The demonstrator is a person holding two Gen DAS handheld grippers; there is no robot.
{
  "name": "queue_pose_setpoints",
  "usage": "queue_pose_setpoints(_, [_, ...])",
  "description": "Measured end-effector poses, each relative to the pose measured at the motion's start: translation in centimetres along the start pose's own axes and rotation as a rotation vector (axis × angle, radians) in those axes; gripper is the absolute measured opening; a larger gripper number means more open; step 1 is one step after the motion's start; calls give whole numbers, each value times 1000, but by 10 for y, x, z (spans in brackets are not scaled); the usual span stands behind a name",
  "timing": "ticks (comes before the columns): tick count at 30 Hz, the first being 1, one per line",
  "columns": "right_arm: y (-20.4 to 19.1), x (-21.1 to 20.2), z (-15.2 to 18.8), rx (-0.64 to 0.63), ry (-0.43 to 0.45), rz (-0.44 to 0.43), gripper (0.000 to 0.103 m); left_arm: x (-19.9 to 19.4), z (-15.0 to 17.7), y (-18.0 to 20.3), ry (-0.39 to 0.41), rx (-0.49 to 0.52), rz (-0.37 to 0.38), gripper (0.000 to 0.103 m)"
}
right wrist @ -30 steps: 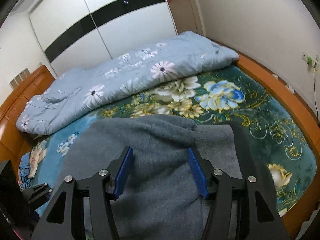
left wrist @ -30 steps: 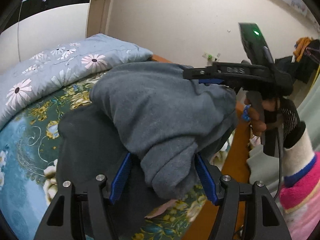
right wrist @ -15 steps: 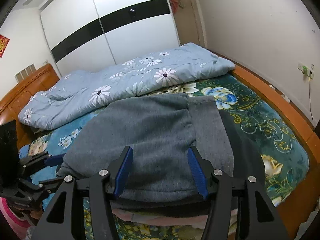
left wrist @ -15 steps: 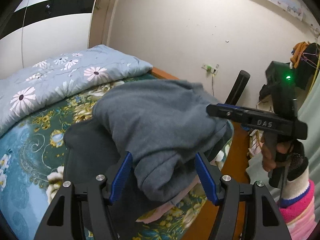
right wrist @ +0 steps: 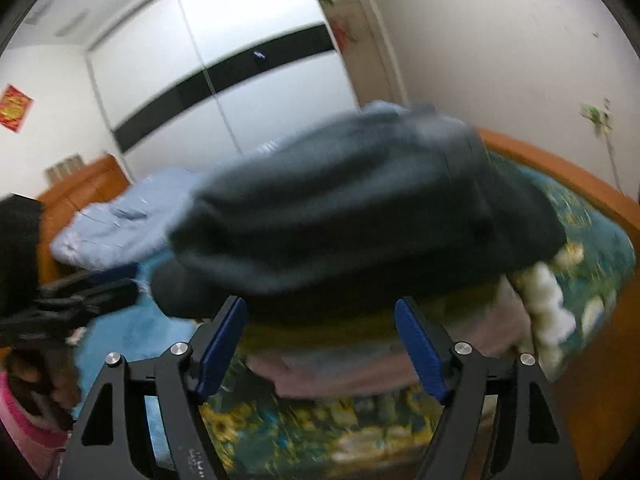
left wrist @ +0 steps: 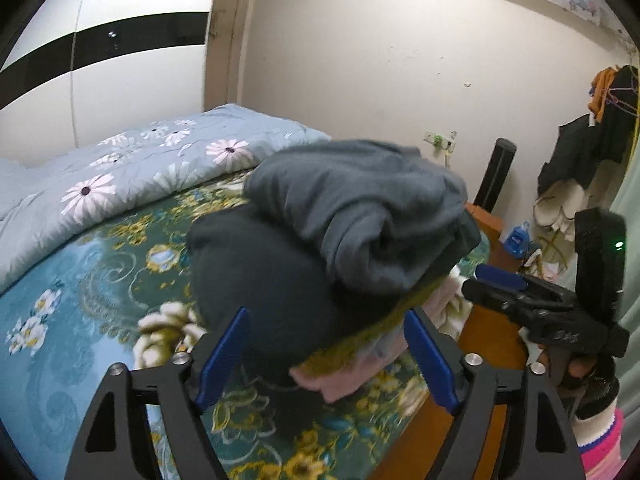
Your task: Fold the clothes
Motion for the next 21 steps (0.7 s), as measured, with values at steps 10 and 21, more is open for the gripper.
queue_pose_setpoints(10, [-18,14,33,61,10,20,91,-13,36,-10,-3,-57,0,103])
queue_pose_setpoints(21, [-42,10,58,10,104,204,91,-20,61,-24,-36,-42,-12,103])
Point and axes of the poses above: each gripper's, at about its wrist camera, not at the fingertips, and x roughly the way its jaws point, y to its right, z to its underside, the point moved 2 cm from there along x, roughly the way its jaws point, and after that the axes turned 6 degrees about x, right-handed, at the moved point
